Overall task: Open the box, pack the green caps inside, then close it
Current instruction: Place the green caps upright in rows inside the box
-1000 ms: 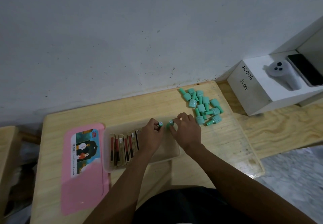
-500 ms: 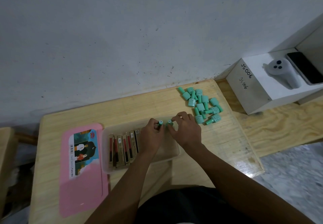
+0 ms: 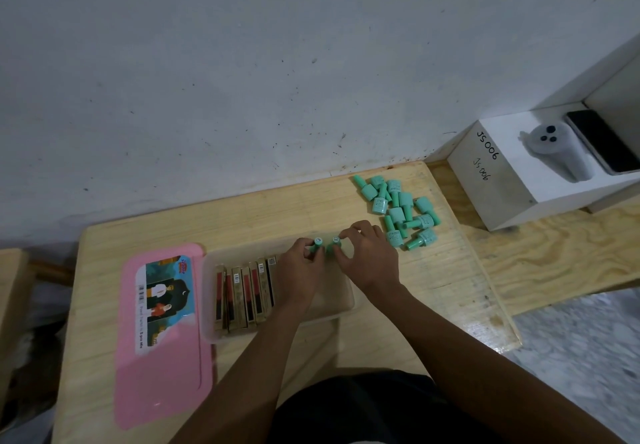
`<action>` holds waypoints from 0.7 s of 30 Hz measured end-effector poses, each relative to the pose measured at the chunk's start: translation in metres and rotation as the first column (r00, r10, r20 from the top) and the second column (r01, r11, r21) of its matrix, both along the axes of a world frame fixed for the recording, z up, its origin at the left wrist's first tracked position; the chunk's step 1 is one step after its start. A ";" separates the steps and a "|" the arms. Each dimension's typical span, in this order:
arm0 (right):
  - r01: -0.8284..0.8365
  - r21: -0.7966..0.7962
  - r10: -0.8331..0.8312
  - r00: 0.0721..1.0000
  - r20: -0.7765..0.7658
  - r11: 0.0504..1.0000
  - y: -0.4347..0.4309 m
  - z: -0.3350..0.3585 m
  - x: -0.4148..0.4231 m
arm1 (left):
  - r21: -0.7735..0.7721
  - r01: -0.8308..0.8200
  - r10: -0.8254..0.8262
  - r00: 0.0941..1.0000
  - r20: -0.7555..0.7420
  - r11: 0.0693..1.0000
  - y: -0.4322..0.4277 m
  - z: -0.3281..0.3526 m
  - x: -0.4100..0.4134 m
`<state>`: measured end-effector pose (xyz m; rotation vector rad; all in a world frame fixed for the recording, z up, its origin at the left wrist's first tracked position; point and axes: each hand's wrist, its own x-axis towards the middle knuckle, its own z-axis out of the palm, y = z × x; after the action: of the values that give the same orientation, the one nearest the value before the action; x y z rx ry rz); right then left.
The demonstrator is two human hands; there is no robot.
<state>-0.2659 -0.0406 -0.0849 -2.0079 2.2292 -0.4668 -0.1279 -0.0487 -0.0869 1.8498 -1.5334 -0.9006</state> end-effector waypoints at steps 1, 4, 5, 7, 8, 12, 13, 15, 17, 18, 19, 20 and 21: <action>0.000 0.003 0.000 1.000 0.004 1.000 -0.001 0.000 0.000 | 0.000 -0.003 0.003 1.000 0.008 1.000 0.000 0.000 0.000; -0.002 -0.006 0.003 1.000 0.020 1.000 -0.002 0.000 -0.002 | 0.002 -0.012 0.012 0.999 0.031 1.000 0.000 0.003 -0.001; -0.012 -0.007 0.012 1.000 0.028 1.000 -0.002 0.001 -0.002 | 0.003 -0.011 0.011 0.999 0.033 1.000 0.000 0.003 -0.002; -0.043 -0.004 0.044 0.998 0.035 0.999 -0.004 0.002 -0.003 | 0.003 -0.007 0.007 0.999 0.044 1.000 0.001 0.006 -0.002; -0.058 -0.005 0.058 0.998 0.031 0.998 -0.005 0.003 -0.004 | 0.001 -0.004 0.004 0.999 0.051 1.000 0.001 0.007 -0.002; -0.079 -0.007 0.079 0.997 0.025 0.997 -0.007 0.003 -0.007 | 0.000 -0.004 0.004 0.999 0.052 1.000 0.002 0.010 -0.001; -0.081 -0.011 0.082 0.996 0.025 0.997 -0.007 0.004 -0.008 | 0.003 -0.005 0.005 0.999 0.047 1.000 0.002 0.010 -0.001; -0.082 -0.029 0.083 0.996 0.029 0.996 -0.005 0.006 -0.010 | -0.001 -0.007 0.007 0.999 0.043 1.000 0.003 0.011 0.000; -0.074 -0.057 0.076 0.996 0.040 0.996 -0.001 0.009 -0.013 | -0.006 -0.011 0.011 0.998 0.055 1.000 0.004 0.014 0.002; -0.063 -0.068 0.066 0.997 0.049 0.996 0.002 0.012 -0.015 | -0.015 -0.010 0.011 0.998 0.064 1.000 0.005 0.016 0.003; -0.046 -0.072 0.050 0.997 0.061 0.996 0.006 0.015 -0.018 | -0.028 -0.006 0.008 0.997 0.074 1.000 0.006 0.018 0.004; -0.023 -0.073 0.029 0.997 0.078 0.997 0.011 0.017 -0.023 | -0.048 -0.001 0.005 0.997 0.083 0.999 0.007 0.020 0.005; 0.005 -0.071 0.002 0.995 0.099 0.997 0.017 0.020 -0.029 | -0.072 0.005 0.001 0.996 0.089 0.997 0.008 0.021 0.007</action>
<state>-0.2944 -0.0236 -0.0652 -1.9695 2.1855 -0.6409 -0.1212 -0.0408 -0.0660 1.8590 -1.6001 -0.7622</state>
